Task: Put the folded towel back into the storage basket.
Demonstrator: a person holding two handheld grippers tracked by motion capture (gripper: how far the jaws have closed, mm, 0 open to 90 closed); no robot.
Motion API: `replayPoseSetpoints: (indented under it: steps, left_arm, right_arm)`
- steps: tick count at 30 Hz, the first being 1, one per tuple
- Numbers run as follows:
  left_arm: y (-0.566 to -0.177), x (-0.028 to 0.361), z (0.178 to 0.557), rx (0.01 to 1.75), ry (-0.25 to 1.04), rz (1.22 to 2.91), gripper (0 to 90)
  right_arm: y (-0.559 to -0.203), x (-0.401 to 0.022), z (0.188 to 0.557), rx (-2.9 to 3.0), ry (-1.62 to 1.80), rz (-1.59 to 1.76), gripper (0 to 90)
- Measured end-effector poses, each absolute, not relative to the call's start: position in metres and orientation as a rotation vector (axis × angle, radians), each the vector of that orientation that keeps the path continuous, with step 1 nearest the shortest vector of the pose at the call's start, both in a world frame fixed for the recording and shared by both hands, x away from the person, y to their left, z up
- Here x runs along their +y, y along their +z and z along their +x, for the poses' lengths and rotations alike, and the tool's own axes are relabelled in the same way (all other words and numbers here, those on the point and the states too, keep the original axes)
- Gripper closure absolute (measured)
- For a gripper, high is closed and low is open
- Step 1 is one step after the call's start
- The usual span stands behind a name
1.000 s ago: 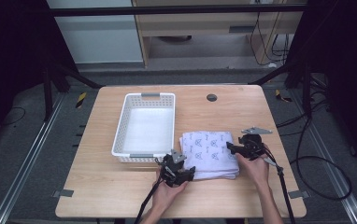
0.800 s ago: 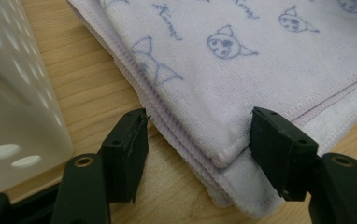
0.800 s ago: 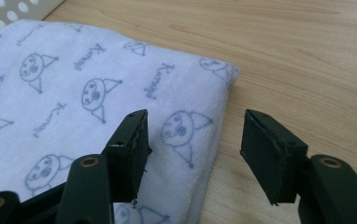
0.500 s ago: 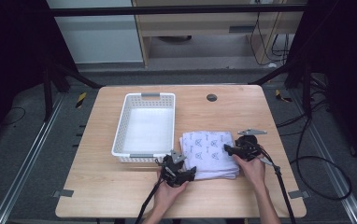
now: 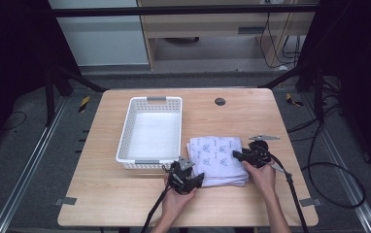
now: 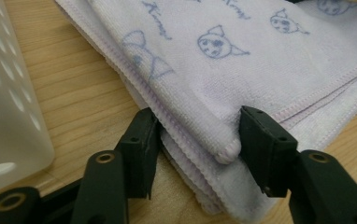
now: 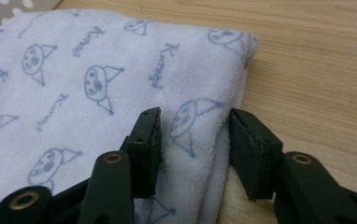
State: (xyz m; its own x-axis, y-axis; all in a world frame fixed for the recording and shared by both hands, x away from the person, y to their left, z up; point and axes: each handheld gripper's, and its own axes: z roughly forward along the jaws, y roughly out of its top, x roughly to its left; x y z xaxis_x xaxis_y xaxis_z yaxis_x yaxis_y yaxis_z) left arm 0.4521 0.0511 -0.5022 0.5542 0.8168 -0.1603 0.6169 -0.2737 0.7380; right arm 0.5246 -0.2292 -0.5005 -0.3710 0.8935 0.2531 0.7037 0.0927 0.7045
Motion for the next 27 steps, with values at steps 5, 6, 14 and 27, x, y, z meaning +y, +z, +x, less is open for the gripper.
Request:
replayPoseSetpoints:
  steps: [5, 6, 14, 27]
  left_arm:
    - [-0.502, 0.051, 0.454, 1.159, 0.279, 1.987, 55.7]
    - [-0.502, 0.051, 0.454, 1.162, 0.273, 1.984, 56.9]
    - [-0.502, 0.053, 0.456, 1.18, 0.233, 1.966, 66.1]
    - [-0.497, 0.055, 0.453, 1.141, 0.254, 1.942, 75.7]
  right_arm:
    - [-0.501, -0.229, 0.524, 2.133, 1.165, 1.619, 60.2]
    - [-0.501, -0.229, 0.524, 2.133, 1.168, 1.627, 61.3]
    - [-0.499, -0.227, 0.522, 2.123, 1.189, 1.647, 71.8]
    - [-0.49, -0.228, 0.517, 2.106, 1.196, 1.62, 74.9]
